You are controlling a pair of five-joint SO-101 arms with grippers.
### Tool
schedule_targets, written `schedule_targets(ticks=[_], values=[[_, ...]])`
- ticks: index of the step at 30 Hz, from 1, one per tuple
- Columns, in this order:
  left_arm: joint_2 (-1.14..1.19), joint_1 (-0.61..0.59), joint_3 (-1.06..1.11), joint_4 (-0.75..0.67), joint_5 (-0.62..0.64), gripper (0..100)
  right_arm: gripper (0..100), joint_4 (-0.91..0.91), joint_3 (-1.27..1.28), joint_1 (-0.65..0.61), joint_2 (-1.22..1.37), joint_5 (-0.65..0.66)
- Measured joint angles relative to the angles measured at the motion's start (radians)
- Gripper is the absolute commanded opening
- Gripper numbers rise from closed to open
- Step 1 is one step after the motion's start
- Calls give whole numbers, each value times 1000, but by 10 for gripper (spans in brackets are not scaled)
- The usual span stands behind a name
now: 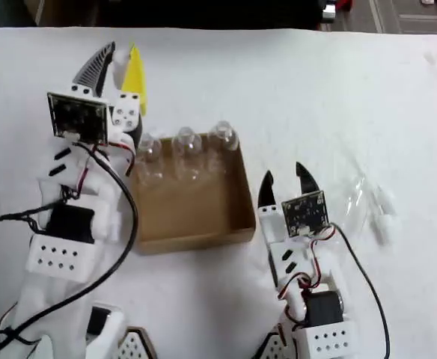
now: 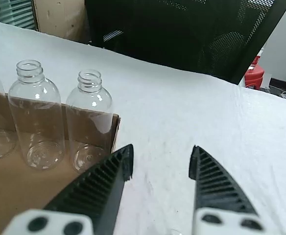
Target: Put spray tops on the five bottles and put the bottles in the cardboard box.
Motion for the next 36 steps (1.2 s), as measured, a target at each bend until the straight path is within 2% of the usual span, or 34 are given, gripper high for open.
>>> schedule_targets(ticks=[17,27,33,36], values=[[-8,3,114,-28,-37,24,166,0,0,0,0,0],[-8,32,351,-311,-37,28,166,0,0,0,0,0],[-6,60,394,-342,-37,31,166,0,0,0,0,0],[-8,61,419,-347,-37,117,166,0,0,0,0,0]])
